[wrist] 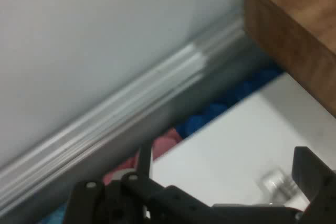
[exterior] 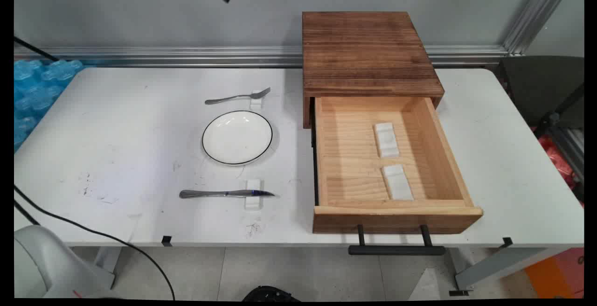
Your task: Pick up the knife from the right of the white plate
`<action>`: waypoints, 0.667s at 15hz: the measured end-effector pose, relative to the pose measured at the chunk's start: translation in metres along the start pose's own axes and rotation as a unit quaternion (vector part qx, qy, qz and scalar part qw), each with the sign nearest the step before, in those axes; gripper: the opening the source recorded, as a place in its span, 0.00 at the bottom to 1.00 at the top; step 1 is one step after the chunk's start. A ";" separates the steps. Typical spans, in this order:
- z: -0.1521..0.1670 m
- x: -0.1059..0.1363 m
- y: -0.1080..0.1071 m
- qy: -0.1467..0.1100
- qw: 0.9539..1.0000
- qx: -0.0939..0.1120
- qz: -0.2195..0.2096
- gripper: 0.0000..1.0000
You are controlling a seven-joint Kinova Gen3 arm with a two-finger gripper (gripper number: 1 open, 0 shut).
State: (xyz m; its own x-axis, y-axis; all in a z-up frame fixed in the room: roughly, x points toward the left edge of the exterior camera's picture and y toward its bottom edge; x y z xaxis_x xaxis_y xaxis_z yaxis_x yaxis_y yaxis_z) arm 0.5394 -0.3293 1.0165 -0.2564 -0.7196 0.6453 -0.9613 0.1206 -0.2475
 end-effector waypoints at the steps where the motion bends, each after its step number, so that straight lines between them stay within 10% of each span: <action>1: -0.001 -0.002 0.002 -0.007 1.000 -0.008 0.008 1.00; 10: -0.024 -0.028 0.027 -0.080 0.985 -0.106 0.109 1.00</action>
State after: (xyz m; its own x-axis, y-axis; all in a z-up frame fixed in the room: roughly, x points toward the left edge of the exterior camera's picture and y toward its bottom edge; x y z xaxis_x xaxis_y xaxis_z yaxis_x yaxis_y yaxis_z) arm 0.5187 -0.2897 1.0088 -0.4567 -0.7568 0.4675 -0.8887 0.4124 -0.2005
